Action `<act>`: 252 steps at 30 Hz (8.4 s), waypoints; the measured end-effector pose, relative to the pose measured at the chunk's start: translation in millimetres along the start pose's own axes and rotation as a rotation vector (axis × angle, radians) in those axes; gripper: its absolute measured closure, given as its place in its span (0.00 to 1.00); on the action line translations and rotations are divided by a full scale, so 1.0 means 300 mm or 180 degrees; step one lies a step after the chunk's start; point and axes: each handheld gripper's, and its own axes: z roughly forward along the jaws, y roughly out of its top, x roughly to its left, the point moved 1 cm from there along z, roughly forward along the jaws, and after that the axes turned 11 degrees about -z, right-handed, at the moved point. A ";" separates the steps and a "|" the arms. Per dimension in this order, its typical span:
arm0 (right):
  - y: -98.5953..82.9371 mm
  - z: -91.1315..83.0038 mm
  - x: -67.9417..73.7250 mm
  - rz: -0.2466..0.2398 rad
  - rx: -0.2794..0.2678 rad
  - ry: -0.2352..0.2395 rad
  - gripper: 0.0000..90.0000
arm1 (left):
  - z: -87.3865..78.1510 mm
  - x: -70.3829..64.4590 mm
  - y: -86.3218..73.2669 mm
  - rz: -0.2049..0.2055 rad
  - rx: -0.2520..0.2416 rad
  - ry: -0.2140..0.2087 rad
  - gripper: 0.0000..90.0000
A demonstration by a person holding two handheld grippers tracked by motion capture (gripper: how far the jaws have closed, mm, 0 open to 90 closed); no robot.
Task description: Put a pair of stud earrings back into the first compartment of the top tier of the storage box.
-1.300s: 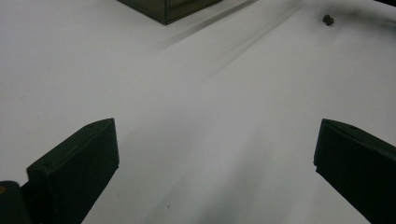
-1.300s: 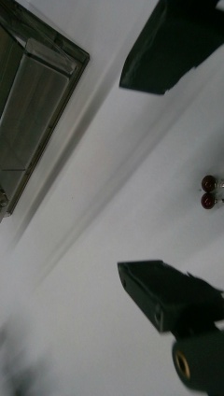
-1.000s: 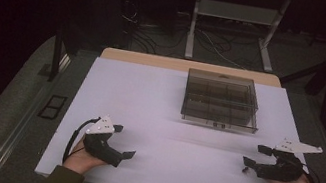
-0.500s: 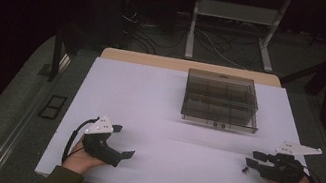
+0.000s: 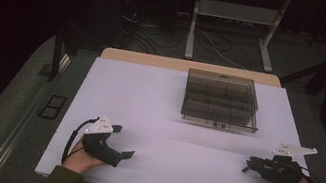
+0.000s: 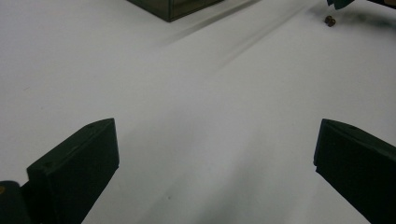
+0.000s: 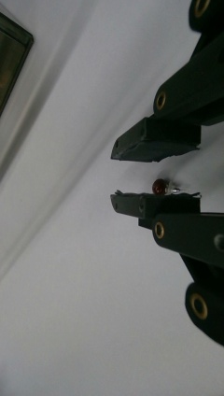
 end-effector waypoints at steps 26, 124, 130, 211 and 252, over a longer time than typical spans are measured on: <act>-0.007 0.038 0.003 -0.0069 0.0258 0.0019 0.85 | 0.004 0.002 -0.003 0.0022 0.0043 0.0023 0.00; 0.427 0.020 -0.059 -0.0353 -0.0546 0.0373 0.87 | 0.011 -0.016 0.002 0.0060 0.0024 0.0009 0.00; 0.465 0.041 -0.057 -0.0387 -0.0543 0.0426 0.87 | 0.011 -0.015 0.003 0.0060 0.0019 0.0003 0.00; 0.467 0.061 -0.013 -0.0319 -0.0515 0.0349 0.51 | 0.013 -0.022 0.004 0.0068 0.0029 -0.0032 0.00; 0.142 -0.038 0.008 -0.0133 -0.0364 0.0295 0.47 | 0.013 -0.026 0.004 0.0100 0.0044 -0.0009 0.00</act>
